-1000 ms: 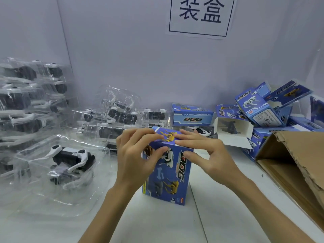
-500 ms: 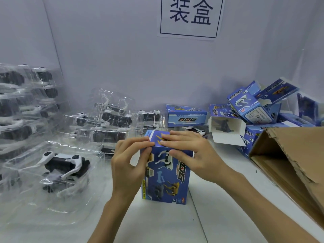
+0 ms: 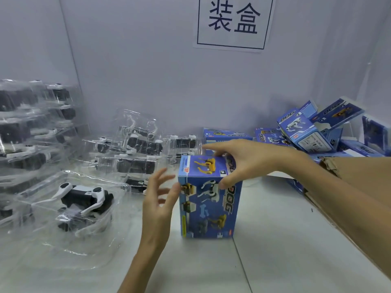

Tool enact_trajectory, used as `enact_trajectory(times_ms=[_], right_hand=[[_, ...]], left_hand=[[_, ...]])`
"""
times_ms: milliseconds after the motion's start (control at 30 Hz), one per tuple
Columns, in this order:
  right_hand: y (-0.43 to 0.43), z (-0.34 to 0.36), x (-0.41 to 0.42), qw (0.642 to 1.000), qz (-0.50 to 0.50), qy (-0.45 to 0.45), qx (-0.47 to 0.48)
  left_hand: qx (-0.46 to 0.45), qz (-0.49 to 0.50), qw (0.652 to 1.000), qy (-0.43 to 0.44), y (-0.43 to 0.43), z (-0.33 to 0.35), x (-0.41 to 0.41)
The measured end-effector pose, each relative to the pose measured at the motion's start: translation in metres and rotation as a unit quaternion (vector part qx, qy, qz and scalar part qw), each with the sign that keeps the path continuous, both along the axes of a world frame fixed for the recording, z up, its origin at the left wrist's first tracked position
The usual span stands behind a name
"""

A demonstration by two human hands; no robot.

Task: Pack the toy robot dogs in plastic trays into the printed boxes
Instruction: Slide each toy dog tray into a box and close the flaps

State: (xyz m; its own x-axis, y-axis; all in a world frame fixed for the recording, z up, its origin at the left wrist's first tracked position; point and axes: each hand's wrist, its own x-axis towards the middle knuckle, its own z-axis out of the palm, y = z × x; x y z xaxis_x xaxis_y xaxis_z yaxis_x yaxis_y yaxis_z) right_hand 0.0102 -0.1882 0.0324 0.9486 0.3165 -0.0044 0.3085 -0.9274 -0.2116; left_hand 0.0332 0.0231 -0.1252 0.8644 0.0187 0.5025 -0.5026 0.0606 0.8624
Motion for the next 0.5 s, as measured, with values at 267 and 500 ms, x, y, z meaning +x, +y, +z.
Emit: enact_trajectory(times_ms=[267, 500], right_hand=[[-0.003, -0.028, -0.047, 0.911, 0.15, -0.38, -0.05], [-0.025, -0.079, -0.06, 0.883, 0.123, -0.453, 0.015]], left_hand=[[-0.236, -0.258, 0.857, 0.379, 0.01, 0.003, 0.011], [-0.236, -0.338, 0.854, 0.316, 0.021, 0.004, 0.009]])
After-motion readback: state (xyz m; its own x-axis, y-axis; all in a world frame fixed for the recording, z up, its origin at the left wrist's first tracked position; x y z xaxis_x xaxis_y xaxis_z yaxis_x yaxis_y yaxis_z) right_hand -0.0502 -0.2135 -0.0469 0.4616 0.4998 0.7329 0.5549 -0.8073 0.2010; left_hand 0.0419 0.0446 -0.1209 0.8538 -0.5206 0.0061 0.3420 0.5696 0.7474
